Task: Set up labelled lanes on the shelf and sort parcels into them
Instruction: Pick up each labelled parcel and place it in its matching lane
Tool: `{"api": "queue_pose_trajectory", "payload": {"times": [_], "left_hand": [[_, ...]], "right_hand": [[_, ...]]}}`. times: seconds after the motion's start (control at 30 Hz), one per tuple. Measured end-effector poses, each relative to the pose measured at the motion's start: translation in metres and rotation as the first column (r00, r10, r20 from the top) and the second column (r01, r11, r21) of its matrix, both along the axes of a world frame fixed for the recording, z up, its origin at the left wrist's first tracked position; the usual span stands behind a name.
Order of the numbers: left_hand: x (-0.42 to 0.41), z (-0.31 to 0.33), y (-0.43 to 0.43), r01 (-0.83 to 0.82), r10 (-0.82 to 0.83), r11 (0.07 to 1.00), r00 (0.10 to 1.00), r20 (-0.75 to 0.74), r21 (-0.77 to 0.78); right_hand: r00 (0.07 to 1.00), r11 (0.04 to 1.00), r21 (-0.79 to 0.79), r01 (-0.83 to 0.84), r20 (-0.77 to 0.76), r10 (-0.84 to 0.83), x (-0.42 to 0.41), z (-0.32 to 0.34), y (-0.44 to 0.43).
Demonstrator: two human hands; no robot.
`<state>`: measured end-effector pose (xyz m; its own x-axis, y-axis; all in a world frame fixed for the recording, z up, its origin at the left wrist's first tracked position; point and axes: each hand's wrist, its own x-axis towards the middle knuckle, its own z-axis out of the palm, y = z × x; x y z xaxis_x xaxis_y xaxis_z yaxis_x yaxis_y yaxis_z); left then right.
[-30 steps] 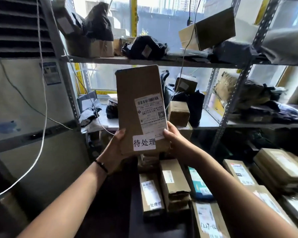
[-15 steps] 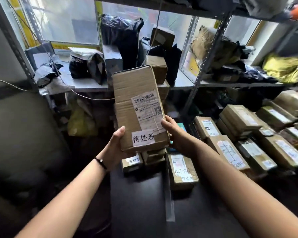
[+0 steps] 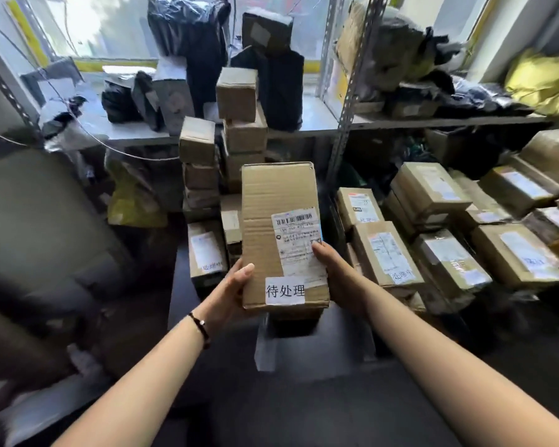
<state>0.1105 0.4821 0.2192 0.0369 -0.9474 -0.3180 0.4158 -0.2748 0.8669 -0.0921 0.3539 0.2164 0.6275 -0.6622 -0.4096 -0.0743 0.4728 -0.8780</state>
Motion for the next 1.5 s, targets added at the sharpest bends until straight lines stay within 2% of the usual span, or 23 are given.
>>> {"api": "queue_pose_trajectory", "payload": {"times": [0.17, 0.27, 0.43, 0.63, 1.0, 1.17, 1.5], "left_hand": [[-0.051, -0.021, 0.009, -0.021, 0.022, 0.999, 0.999, -0.043, 0.031], [-0.068, -0.027, 0.011, -0.001, 0.01, 0.991, 0.998, -0.066, 0.136], [-0.067, -0.023, 0.001, 0.023, -0.079, 0.955, 0.981, 0.179, 0.296], [-0.033, -0.03, -0.031, -0.193, 0.07, 0.937, 0.921, 0.383, 0.291], [0.039, -0.051, -0.112, -0.265, 0.127, 0.91, 0.91, 0.395, 0.319], [0.045, -0.053, -0.138, -0.267, 0.125, 0.901, 0.914, 0.386, 0.341], [0.034, -0.06, -0.166, -0.372, 0.221, 0.846, 0.897, 0.383, 0.382]], "right_hand": [[0.999, 0.999, 0.03, 0.021, 0.035, -0.022, -0.041, -0.021, 0.012], [0.999, 0.993, 0.117, 0.02, 0.038, -0.025, -0.053, -0.032, 0.012], [0.991, 0.963, 0.263, 0.053, 0.109, -0.084, -0.063, -0.041, 0.003], [0.977, 0.958, 0.253, 0.133, 0.129, -0.169, -0.056, -0.043, -0.036], [0.981, 0.946, 0.289, 0.146, 0.083, -0.177, -0.011, -0.055, -0.153], [0.978, 0.922, 0.343, 0.18, 0.036, -0.204, 0.007, -0.055, -0.185], [0.995, 0.935, 0.341, 0.095, -0.036, -0.088, 0.021, -0.067, -0.241]]}}
